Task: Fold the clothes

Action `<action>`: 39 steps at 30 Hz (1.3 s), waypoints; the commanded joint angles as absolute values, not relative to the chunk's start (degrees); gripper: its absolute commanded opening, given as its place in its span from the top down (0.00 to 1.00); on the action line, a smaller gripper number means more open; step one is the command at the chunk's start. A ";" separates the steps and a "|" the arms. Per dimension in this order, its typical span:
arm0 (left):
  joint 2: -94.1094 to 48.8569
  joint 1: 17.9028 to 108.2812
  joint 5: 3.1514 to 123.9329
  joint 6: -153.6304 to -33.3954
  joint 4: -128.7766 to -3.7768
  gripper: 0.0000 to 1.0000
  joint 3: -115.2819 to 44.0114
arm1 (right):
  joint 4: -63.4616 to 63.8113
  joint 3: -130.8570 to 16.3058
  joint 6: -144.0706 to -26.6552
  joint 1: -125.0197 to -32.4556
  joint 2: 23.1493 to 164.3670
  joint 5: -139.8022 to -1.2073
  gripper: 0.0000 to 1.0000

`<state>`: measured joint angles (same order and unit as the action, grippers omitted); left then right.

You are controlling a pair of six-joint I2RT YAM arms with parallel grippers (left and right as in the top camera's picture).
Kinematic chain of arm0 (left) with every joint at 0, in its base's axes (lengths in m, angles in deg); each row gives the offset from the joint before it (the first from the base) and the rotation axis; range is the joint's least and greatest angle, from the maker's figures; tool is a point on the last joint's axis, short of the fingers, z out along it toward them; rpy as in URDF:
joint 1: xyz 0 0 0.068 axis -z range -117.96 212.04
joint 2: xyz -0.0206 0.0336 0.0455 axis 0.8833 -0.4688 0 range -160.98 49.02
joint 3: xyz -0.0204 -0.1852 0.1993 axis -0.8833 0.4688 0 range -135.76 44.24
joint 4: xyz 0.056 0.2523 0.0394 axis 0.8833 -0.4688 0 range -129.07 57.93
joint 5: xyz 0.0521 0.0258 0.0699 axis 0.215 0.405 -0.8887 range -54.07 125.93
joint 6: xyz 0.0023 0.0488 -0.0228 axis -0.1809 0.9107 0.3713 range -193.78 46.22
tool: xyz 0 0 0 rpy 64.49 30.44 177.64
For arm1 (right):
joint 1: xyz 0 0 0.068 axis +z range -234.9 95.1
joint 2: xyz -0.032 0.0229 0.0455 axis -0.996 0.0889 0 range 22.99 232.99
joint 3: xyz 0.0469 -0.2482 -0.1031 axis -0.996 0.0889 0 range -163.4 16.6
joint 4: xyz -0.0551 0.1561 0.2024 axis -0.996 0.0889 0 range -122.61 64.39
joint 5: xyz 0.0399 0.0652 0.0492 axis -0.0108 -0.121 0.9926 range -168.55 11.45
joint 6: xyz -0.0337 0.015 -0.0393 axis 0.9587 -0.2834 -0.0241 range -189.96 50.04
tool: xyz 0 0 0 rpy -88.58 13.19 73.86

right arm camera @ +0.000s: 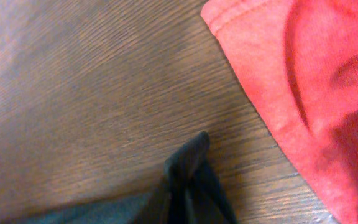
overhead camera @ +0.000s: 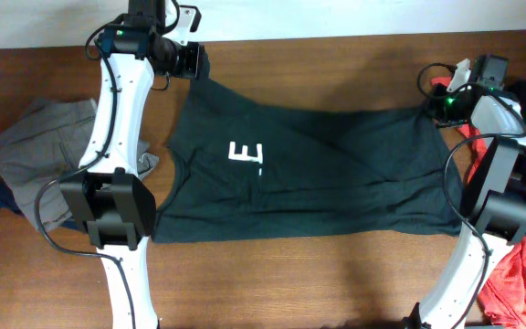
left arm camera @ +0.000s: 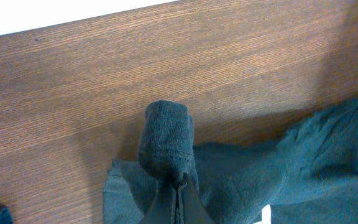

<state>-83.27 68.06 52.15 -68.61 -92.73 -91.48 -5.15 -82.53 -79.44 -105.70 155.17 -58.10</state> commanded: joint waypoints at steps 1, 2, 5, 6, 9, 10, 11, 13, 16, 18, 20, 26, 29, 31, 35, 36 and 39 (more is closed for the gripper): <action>-82.74 67.93 52.61 -67.45 -92.87 1.00 -91.98 | -4.49 -84.50 -79.44 -107.42 154.14 -54.87 0.96; -82.74 67.93 52.61 -67.45 -93.00 1.00 -91.98 | -4.29 -84.70 -79.37 -107.91 153.74 -53.42 0.96; -82.72 67.87 52.57 -67.43 -93.52 1.00 -92.00 | -2.98 -84.96 -79.24 -109.52 151.38 -50.95 0.96; -82.66 67.76 52.42 -67.43 -93.76 1.00 -92.00 | -2.26 -84.98 -79.22 -110.18 150.36 -50.84 0.96; -82.00 67.34 50.62 -67.40 -94.94 1.00 -92.00 | 1.28 -84.98 -77.39 -112.23 146.53 -50.36 0.96; -81.52 67.21 49.58 -67.40 -95.55 1.00 -92.00 | 2.55 -84.98 -76.58 -112.82 145.40 -50.12 0.96; -81.06 67.10 48.90 -67.27 -96.06 1.00 -92.00 | 4.19 -84.98 -75.29 -113.44 144.00 -49.58 0.96; -79.99 66.99 48.79 -65.85 -97.08 1.00 -92.00 | 7.77 -84.98 -72.75 -114.31 141.31 -48.99 0.96; -78.37 66.97 48.20 -65.11 -99.73 1.00 -92.00 | 13.13 -84.98 -71.20 -114.62 138.16 -48.75 0.96; -77.35 66.97 48.09 -65.09 -102.72 1.00 -92.00 | 17.30 -84.98 -70.76 -114.48 136.02 -48.72 0.96; -76.82 66.97 48.07 -65.07 -105.91 1.00 -92.00 | 20.82 -84.98 -70.57 -114.51 134.51 -48.96 0.96; -76.73 67.02 48.11 -65.11 -117.78 1.00 -91.98 | 31.16 -84.98 -70.65 -114.55 132.28 -55.15 0.96; -76.73 67.02 48.11 -66.46 -123.57 1.00 -91.79 | 35.64 -84.98 -70.87 -114.55 132.28 -61.75 0.96; -76.73 67.02 48.09 -66.81 -127.33 1.00 -91.24 | 36.73 -84.98 -70.81 -114.55 132.28 -64.24 0.96; -76.73 67.02 48.09 -66.81 -128.80 1.00 -89.45 | 37.69 -84.98 -70.78 -114.55 132.28 -64.24 0.96; -76.73 67.02 48.09 -66.81 -128.80 1.00 -88.79 | 38.04 -84.98 -70.78 -114.55 132.28 -64.26 0.96; -76.73 67.02 48.07 -66.79 -128.80 1.00 -85.40 | 39.40 -84.98 -70.57 -114.55 132.30 -64.26 0.96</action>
<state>-78.24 67.37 48.50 -66.29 -128.54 -88.84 38.39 -84.10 -71.22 -114.75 133.57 -62.28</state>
